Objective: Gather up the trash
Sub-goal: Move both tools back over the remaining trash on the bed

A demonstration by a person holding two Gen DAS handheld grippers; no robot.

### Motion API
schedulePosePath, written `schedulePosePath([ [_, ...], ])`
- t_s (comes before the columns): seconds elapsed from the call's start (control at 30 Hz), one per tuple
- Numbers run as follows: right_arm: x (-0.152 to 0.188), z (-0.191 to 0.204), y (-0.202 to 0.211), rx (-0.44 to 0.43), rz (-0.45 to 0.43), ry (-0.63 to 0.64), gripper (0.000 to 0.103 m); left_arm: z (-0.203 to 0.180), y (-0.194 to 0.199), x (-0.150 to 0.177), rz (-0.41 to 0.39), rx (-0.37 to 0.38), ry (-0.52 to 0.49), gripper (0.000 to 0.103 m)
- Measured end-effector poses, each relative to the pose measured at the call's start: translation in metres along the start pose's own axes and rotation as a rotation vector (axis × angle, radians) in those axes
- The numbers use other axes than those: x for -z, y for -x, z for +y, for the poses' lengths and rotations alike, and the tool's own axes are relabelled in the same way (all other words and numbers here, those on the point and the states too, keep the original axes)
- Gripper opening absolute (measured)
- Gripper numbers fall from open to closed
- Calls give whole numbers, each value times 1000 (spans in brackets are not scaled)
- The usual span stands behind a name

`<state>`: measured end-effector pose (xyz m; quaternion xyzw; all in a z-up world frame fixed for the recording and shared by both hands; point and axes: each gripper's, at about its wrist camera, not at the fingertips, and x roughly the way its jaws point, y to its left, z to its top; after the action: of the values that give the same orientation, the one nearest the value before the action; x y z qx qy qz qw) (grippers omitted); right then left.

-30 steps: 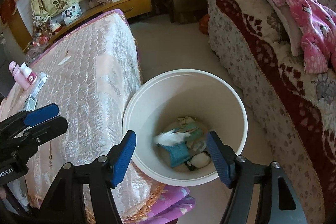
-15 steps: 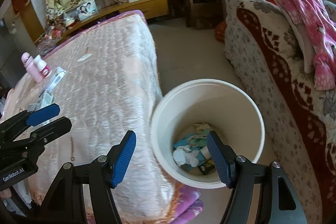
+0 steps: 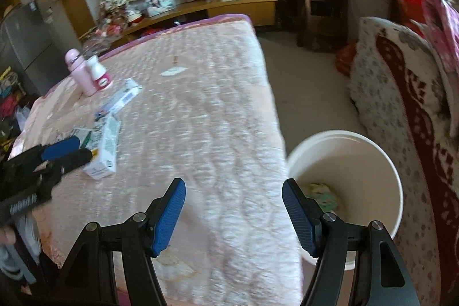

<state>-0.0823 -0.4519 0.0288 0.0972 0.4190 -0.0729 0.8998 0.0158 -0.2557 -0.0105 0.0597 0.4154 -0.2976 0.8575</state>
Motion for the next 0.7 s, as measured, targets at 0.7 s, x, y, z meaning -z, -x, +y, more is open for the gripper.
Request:
schedulePosePath([
  [0.7,-14,85,-39,-108,64,119,68,179,-7,33,152,83,300,52],
])
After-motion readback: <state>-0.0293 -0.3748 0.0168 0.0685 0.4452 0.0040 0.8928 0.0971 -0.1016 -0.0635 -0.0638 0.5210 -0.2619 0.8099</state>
